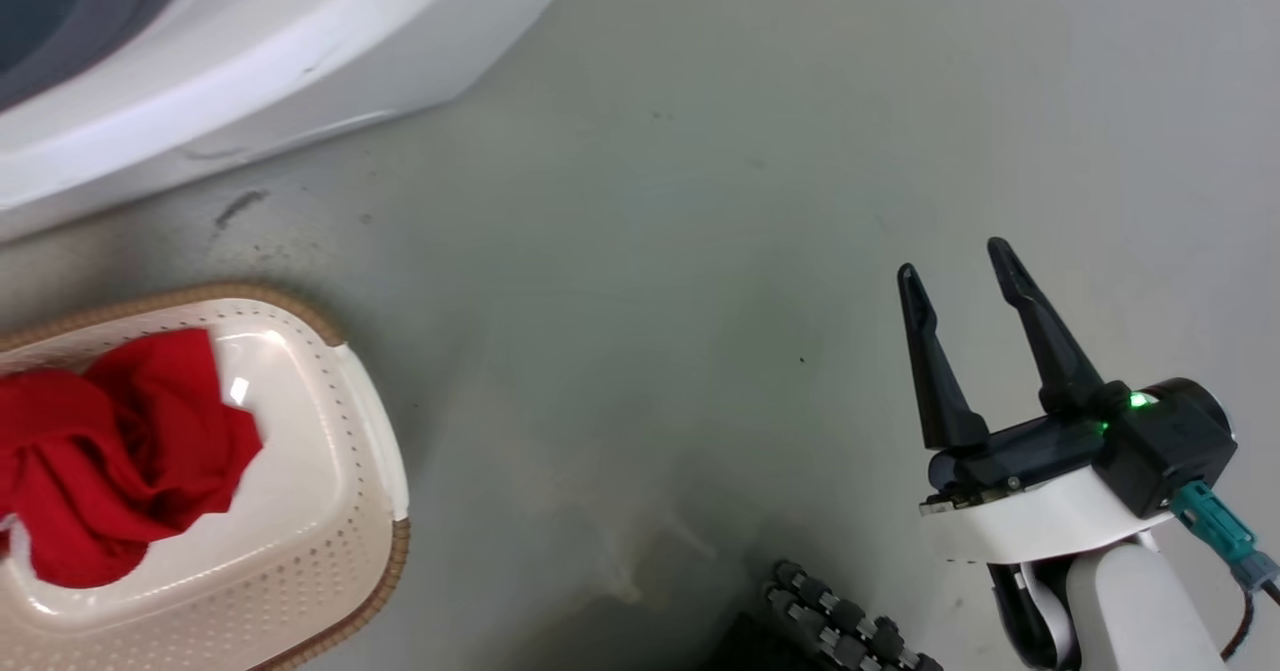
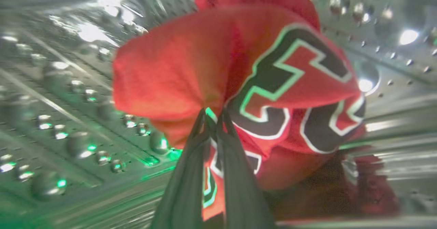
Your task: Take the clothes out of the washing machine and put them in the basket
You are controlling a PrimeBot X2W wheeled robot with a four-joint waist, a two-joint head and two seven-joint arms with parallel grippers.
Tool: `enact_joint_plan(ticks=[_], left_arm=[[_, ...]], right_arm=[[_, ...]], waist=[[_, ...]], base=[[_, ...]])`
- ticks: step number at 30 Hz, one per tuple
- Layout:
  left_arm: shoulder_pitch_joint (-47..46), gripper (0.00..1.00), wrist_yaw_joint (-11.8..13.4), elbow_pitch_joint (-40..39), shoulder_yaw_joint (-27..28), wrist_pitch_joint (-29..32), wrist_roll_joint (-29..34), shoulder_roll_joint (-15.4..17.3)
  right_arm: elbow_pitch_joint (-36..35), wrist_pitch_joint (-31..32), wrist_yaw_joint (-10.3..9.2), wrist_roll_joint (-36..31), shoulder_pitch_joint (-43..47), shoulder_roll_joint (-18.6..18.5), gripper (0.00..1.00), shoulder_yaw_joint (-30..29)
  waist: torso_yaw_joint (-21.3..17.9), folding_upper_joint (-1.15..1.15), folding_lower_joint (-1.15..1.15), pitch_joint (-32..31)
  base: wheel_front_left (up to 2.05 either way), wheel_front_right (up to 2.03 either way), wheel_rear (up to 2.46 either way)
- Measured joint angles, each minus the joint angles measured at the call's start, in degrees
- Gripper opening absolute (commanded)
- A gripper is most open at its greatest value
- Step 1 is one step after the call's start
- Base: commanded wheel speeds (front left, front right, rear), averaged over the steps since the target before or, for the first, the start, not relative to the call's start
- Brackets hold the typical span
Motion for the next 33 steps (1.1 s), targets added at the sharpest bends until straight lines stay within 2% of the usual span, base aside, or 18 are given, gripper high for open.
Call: enact_joint_plan(ticks=[4, 8, 12, 13, 22, 25, 29, 33], left_arm=[[1.91, 0.00, -0.04, 0.67, 0.33, -5.83, -1.45, -1.57], [5.13, 0.00, -0.21, 0.62, 0.34, -15.45, -2.23, -3.27], [10.17, 0.00, -0.32, 1.24, 0.41, -23.93, -4.23, -5.41], [12.52, 0.00, -0.37, 1.60, 0.24, -27.96, -4.79, -6.31], [25.21, 0.00, -0.37, 2.42, 0.29, -44.80, -7.13, -11.79], [29.17, 0.00, -0.36, 2.42, 1.01, -48.24, -8.59, -14.36], [33.49, 0.00, 0.55, -0.05, 1.58, -50.42, -8.45, -16.05], [38.79, 0.00, 2.65, -7.82, 3.35, -50.68, -6.09, -17.11]], right_arm=[[0.31, 0.00, 0.00, -1.56, -0.21, 0.01, 1.00, -1.46], [0.78, 0.00, 0.00, -3.08, -0.29, 0.03, 1.00, -3.02], [1.05, 0.00, 0.00, -4.88, -0.23, 0.04, 1.00, -4.75], [1.27, 0.00, 0.00, -6.01, -0.10, 0.05, 1.00, -5.39], [2.41, 0.00, 0.00, -9.49, 2.38, 0.07, 1.00, -7.64], [2.74, 0.00, 0.00, -10.26, 3.47, 0.07, 1.00, -8.13], [3.38, 0.00, 0.00, -11.11, 4.91, 0.08, 1.00, -8.44], [3.87, 0.00, 0.00, -11.70, 6.35, 0.07, 1.00, -8.79]], waist=[[1.45, 0.00, 0.00, -1.98], [3.31, 0.00, 0.00, -4.74], [5.45, 0.00, 0.00, -8.07], [6.66, 0.00, -0.01, -9.78], [12.00, 0.00, -0.01, -18.80], [13.77, 0.00, -0.01, -21.95], [16.12, 0.00, -0.02, -25.97], [18.41, 0.00, -0.02, -29.65]], base=[[0.00, 0.00, 0.00], [0.00, 0.00, 0.00], [0.00, 0.00, 0.00], [0.00, 0.00, 0.00], [0.00, 0.00, 0.00], [0.00, 0.00, 0.00], [0.00, 0.00, 0.00], [0.00, 0.00, 0.00]])
